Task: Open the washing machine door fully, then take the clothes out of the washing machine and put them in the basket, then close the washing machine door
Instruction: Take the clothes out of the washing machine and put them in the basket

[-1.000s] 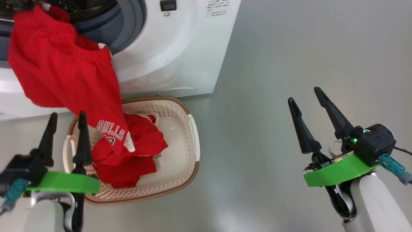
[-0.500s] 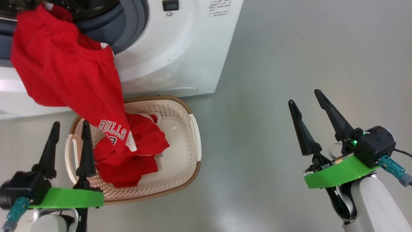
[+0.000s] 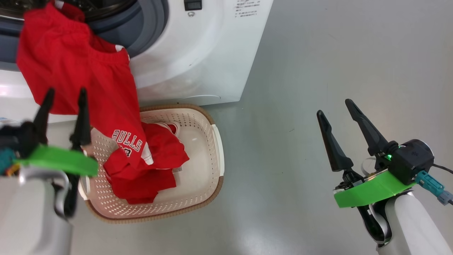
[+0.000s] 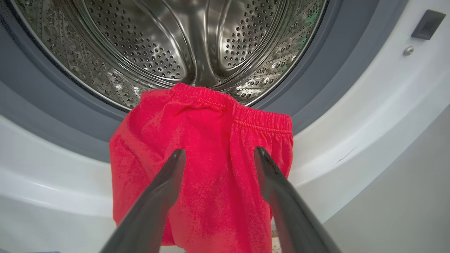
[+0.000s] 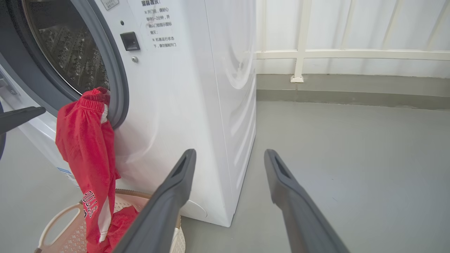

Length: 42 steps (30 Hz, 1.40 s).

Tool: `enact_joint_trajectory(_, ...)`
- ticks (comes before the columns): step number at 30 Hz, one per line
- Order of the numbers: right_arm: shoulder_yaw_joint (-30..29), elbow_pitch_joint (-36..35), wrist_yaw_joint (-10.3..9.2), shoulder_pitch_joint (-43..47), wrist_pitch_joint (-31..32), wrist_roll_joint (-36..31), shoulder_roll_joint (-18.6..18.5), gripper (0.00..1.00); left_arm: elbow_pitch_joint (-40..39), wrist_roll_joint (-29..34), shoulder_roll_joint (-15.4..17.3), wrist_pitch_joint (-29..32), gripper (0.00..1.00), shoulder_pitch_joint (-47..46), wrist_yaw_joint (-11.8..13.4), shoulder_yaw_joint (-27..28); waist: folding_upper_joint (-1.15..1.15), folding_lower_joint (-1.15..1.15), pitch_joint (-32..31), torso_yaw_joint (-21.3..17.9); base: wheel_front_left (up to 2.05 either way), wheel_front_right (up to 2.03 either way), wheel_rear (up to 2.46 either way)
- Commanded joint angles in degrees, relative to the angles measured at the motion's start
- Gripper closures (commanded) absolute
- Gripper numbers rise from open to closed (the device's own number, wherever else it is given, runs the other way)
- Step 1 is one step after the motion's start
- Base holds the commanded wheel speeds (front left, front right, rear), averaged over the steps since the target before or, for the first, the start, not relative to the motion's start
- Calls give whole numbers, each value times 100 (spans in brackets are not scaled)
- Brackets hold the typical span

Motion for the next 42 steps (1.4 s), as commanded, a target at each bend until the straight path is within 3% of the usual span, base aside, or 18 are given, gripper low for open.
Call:
enact_joint_trajectory(1, 118, -120, 9, 86, -27, -8, 11, 0, 9, -91, 282, 74, 0, -269, -18, 112, 0, 0, 12, 0, 0, 0, 0)
enact_joint_trajectory(9, 146, -123, 9, 32, -27, -1, 9, 0, 1006, -324, 800, 580, 0, -1602, -18, -446, 0, 0, 107, -23, 0, 0, 0)
enact_joint_trajectory(19, 227, -125, 9, -42, -27, 16, 42, 0, 2525, -525, 1198, 846, 0, -2857, -18, -1223, 0, 0, 184, -175, 0, 0, 0)
enact_joint_trajectory(34, 417, -117, 9, -121, -27, 53, 113, 0, 4083, -1011, 1564, 1090, 0, -3898, -18, -2339, 0, 0, 328, -530, 0, 0, 0)
enact_joint_trajectory(42, 465, -109, 9, -117, -27, 66, 119, 0, 4335, -1257, 1635, 1121, 0, -4013, -18, -2739, 0, 0, 331, -633, 0, 0, 0)
